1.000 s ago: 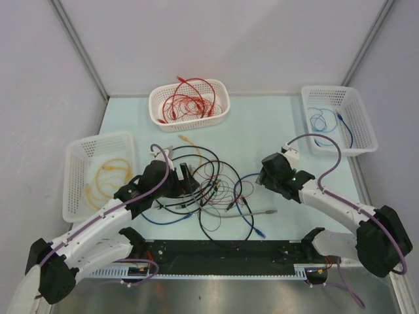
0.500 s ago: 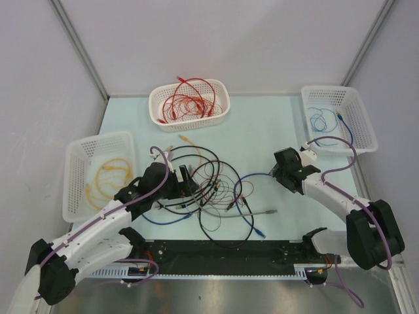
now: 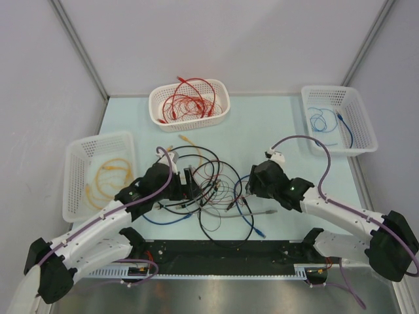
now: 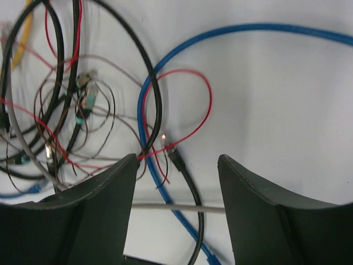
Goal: Untangle the cables
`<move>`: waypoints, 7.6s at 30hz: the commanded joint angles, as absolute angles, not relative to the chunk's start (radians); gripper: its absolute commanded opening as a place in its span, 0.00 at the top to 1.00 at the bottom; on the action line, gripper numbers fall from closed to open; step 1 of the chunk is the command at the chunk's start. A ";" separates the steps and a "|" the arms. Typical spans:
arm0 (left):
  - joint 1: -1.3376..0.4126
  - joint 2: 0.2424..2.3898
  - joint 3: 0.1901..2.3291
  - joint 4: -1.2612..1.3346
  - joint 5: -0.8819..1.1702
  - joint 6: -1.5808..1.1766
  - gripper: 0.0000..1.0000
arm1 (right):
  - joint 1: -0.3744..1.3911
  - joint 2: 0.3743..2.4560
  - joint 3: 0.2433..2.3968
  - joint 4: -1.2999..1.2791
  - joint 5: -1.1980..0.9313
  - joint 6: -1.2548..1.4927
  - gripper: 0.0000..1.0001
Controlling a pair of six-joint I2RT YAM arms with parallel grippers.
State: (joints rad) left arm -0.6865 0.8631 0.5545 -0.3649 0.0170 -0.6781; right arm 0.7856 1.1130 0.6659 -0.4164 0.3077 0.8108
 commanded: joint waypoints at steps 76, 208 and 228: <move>-0.770 0.678 0.629 -0.100 -0.040 -0.654 0.03 | 0.971 1.289 1.048 -0.529 0.214 0.565 0.45; -0.825 0.954 0.696 0.262 0.384 -0.465 0.74 | 1.049 1.104 1.032 -0.376 0.268 0.511 1.00; -0.824 0.931 1.141 -0.076 0.187 -0.342 1.00 | 1.058 0.999 1.032 -0.390 0.302 0.525 0.30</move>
State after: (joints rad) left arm -0.8204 0.9165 1.0149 0.0273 0.2394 -0.4061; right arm 1.0565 1.0725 1.0153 -0.4316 0.2836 0.5236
